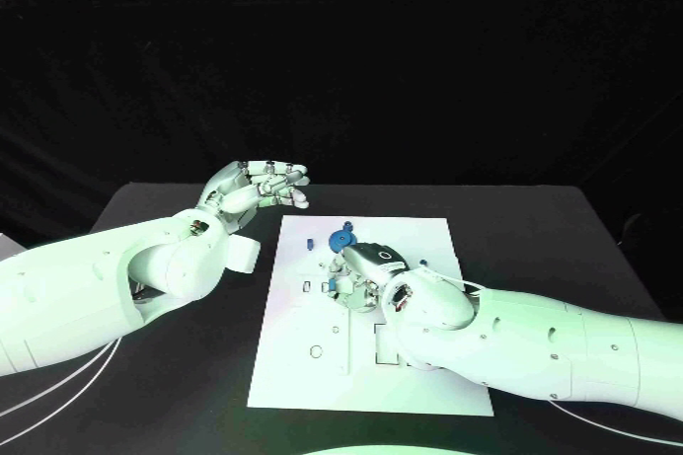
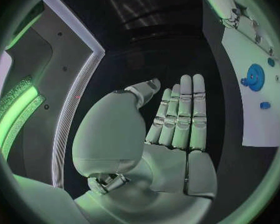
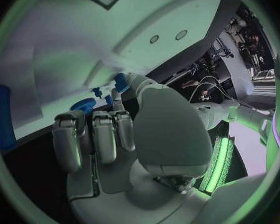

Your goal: Assemble the parts on the task board

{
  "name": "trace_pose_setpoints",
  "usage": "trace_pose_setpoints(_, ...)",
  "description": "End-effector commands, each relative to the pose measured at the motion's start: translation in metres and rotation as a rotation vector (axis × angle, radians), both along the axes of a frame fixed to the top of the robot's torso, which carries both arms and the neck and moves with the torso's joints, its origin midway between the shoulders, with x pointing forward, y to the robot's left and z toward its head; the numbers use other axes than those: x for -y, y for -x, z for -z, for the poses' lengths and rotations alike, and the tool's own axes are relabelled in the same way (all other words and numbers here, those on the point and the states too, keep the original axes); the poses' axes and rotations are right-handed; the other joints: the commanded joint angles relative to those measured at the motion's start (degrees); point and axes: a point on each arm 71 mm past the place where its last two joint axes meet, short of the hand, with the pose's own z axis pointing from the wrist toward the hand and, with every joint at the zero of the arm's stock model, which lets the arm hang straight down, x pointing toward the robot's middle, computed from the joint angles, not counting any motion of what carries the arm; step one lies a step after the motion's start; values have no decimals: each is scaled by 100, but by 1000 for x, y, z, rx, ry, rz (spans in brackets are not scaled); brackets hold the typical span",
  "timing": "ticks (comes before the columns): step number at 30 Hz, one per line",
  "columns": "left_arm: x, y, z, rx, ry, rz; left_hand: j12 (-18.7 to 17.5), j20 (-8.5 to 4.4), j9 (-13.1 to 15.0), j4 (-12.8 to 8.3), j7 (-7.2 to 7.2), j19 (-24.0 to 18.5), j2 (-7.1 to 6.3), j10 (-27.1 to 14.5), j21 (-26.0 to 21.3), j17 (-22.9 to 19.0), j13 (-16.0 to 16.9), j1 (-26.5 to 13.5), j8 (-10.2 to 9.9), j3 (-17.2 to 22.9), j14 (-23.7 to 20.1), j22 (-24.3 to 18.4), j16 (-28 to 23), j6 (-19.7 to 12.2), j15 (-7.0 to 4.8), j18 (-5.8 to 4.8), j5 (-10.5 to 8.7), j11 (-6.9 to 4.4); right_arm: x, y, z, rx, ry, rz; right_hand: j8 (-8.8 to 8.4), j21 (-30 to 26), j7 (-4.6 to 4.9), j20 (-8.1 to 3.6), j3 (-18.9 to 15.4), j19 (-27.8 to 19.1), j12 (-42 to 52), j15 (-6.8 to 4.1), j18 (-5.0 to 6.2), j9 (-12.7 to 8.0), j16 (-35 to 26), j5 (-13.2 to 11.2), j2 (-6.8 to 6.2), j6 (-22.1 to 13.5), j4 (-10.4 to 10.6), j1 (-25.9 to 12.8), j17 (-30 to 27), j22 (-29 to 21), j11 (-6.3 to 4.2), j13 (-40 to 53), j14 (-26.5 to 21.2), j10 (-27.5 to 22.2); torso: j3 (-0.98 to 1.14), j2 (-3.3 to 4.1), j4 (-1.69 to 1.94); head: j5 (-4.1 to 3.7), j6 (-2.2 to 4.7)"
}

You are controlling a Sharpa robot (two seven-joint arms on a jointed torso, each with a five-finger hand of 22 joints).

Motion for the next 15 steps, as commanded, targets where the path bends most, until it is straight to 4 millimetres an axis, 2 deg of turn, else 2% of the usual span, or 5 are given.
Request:
trace_pose_setpoints(1,2,0,-1,7,8,17,-33,-6,5,4,-1,-26,-12,32,9,5,9,-53,30,22,-43,5,37,-40,16,45,-22,-3,-2,1,0,9,5,-16,-22,25,-4,51,-46,610,-34,33,-39,-10,5,-45,-17,-52,4,-50,1427,1506,34,1167,591,277,-1,1,1,-2,5)
trace_pose_setpoints(6,1,0,-1,6,7,17,-33,-6,5,4,-1,-26,-12,32,9,5,9,-53,30,22,-43,5,37,-40,16,45,-22,-3,-1,2,-2,20,-15,-15,-58,25,9,71,-210,610,-106,50,-39,-26,-1,-173,-63,-117,66,-103,1411,1506,50,1114,587,224,-1,2,-2,1,9)
trace_pose_setpoints(10,1,0,-1,5,4,14,-33,-6,5,4,-1,-26,-12,32,9,5,9,-53,30,22,-43,5,37,-40,16,45,-22,-3,2,4,-5,42,-51,-12,-227,25,82,126,-1117,610,-217,107,-39,-87,-8,-766,41,-351,225,-182,1392,1506,115,1028,583,140,1,-4,-1,8,11)
trace_pose_setpoints(12,0,-1,0,0,-10,13,-36,-3,6,5,0,-36,-18,29,20,11,9,-64,30,20,-44,12,39,-44,18,46,-24,-1,4,6,-8,57,-79,-11,-300,25,112,148,-1432,610,-229,132,-39,-114,-8,-857,73,-418,246,-194,1391,1506,145,1016,583,129,2,-9,-4,16,21)
trace_pose_setpoints(15,-1,-2,3,-24,-42,24,-42,3,5,40,2,-35,-41,21,56,43,11,-135,24,-8,6,32,79,-71,14,53,-29,1,9,9,-15,78,-147,-38,-341,25,129,158,-1542,610,-241,144,-39,-136,-14,-883,60,-461,252,-218,1373,1506,160,1005,579,119,0,-29,-22,28,35)
